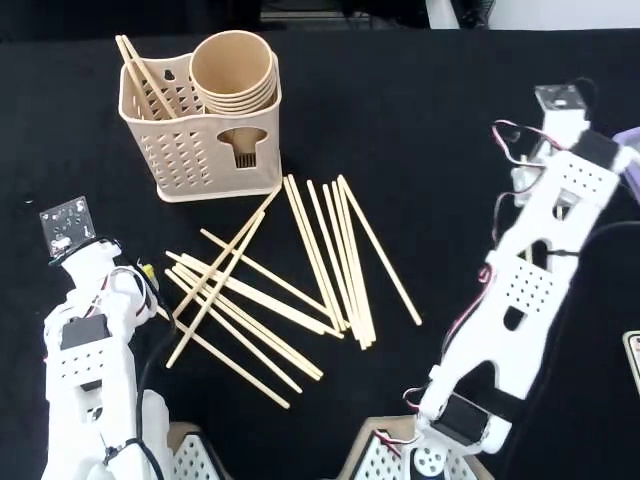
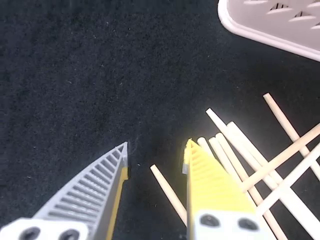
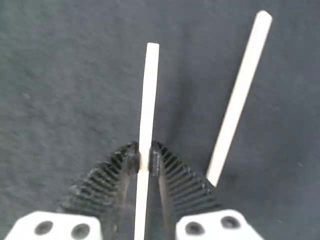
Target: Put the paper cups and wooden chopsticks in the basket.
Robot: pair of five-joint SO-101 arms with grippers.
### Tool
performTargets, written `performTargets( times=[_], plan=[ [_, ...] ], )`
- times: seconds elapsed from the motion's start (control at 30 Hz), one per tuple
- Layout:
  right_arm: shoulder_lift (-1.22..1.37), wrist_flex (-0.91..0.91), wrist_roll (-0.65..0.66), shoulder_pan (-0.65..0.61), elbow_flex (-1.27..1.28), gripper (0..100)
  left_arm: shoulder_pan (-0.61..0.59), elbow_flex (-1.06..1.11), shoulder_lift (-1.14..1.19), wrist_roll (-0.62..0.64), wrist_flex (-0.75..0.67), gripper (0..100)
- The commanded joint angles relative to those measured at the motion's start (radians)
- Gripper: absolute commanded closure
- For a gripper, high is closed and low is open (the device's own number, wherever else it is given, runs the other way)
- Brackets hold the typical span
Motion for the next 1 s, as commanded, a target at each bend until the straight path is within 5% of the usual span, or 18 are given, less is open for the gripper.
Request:
performTargets(
  times=[0.0, 0.33, 0.63, 0.97],
  plan=[
    [-0.019, 0.035, -0.015, -0.035, -0.019, 98.8, 0.001, -0.007, -0.018, 0.000, -0.017, 81],
    [-0.019, 0.035, 0.018, -0.095, -0.008, 98.8, 0.002, -0.004, -0.018, 0.000, -0.017, 81],
    [-0.027, 0.037, -0.104, -0.265, 0.053, 98.8, 0.001, -0.004, -0.018, 0.000, -0.017, 81],
    [-0.278, 0.034, -0.110, -0.390, 0.447, 98.8, 0.002, -0.010, -0.018, 0.000, -0.018, 81]
  ],
)
